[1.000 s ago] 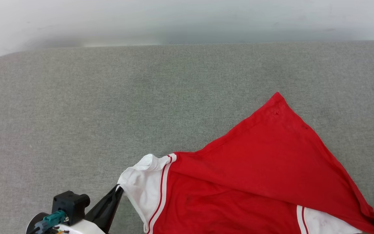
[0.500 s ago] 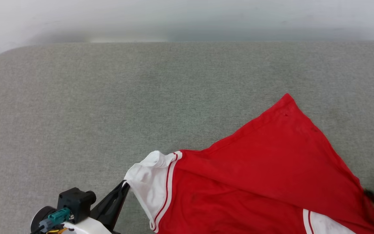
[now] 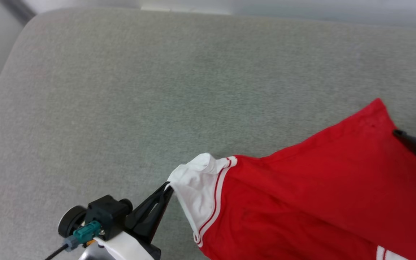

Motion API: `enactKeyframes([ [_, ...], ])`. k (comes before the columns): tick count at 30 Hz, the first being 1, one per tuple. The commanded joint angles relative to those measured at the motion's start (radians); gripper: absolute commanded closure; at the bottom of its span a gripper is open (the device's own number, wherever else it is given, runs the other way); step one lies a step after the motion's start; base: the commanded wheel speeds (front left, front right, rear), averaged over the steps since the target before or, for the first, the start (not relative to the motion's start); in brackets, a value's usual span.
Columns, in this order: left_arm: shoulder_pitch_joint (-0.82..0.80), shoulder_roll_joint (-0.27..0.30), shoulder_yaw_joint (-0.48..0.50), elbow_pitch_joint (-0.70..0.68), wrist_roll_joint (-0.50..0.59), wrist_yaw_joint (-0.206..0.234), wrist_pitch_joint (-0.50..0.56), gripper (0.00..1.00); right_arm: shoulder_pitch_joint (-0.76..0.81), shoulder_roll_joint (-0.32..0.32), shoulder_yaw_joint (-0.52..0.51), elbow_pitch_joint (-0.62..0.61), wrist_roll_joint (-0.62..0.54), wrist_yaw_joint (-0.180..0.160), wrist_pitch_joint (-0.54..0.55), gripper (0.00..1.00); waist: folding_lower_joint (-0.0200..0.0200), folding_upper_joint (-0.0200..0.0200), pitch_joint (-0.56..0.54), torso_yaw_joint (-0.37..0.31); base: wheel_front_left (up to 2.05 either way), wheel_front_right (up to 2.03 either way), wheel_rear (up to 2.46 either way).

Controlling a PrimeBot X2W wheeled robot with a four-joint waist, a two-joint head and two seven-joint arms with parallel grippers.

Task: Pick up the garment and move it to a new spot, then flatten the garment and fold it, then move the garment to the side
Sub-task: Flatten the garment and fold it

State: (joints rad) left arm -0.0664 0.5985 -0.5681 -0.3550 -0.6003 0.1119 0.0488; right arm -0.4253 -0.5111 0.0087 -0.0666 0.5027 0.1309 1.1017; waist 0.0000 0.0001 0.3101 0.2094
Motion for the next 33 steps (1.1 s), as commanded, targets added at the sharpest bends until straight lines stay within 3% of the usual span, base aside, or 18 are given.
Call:
enactKeyframes([
  [1,-0.015,-0.006,-0.001,-0.003,0.008,-0.005,-0.001,1.00,-0.021,-0.012,0.004,0.013,-0.008,0.000,0.001,0.00,0.0000,-0.0001,0.044,0.048,0.00,0.00,0.00],
  [9,-0.057,-0.048,-0.039,0.007,0.025,-0.020,-0.007,1.00,-0.143,-0.068,0.078,0.209,-0.064,0.000,-0.014,0.00,0.0000,-0.0001,0.103,0.129,0.00,0.00,0.00],
  [18,-0.077,-0.078,-0.058,0.029,0.024,-0.029,-0.024,1.00,-0.116,-0.098,0.127,0.336,-0.066,-0.001,-0.021,0.00,0.0000,-0.0001,0.138,0.172,0.00,0.00,0.00],
  [19,-0.078,-0.080,-0.059,0.031,0.024,-0.030,-0.026,1.00,-0.104,-0.102,0.137,0.347,-0.064,-0.001,-0.014,0.13,0.0000,-0.0001,0.140,0.173,0.00,0.00,0.00],
  [20,-0.079,-0.081,-0.061,0.033,0.025,-0.030,-0.027,1.00,-0.092,-0.105,0.146,0.354,-0.060,-0.001,-0.010,0.78,0.0000,-0.0001,0.142,0.174,0.00,0.00,0.00],
  [21,-0.081,-0.083,-0.062,0.036,0.025,-0.031,-0.027,1.00,-0.082,-0.107,0.152,0.361,-0.057,-0.001,-0.008,1.00,0.0000,-0.0001,0.143,0.175,0.00,0.00,0.00],
  [28,-0.087,-0.074,-0.057,0.051,0.022,-0.031,-0.027,1.00,-0.087,-0.105,0.158,0.371,-0.051,-0.001,-0.064,1.00,0.0000,-0.0001,0.112,0.154,0.00,0.00,0.00],
  [33,-0.087,-0.051,-0.033,0.040,0.022,-0.016,-0.031,1.00,-0.153,-0.085,0.148,0.360,-0.032,-0.001,-0.174,1.00,0.0000,-0.0001,0.053,0.114,0.00,0.00,0.00],
])
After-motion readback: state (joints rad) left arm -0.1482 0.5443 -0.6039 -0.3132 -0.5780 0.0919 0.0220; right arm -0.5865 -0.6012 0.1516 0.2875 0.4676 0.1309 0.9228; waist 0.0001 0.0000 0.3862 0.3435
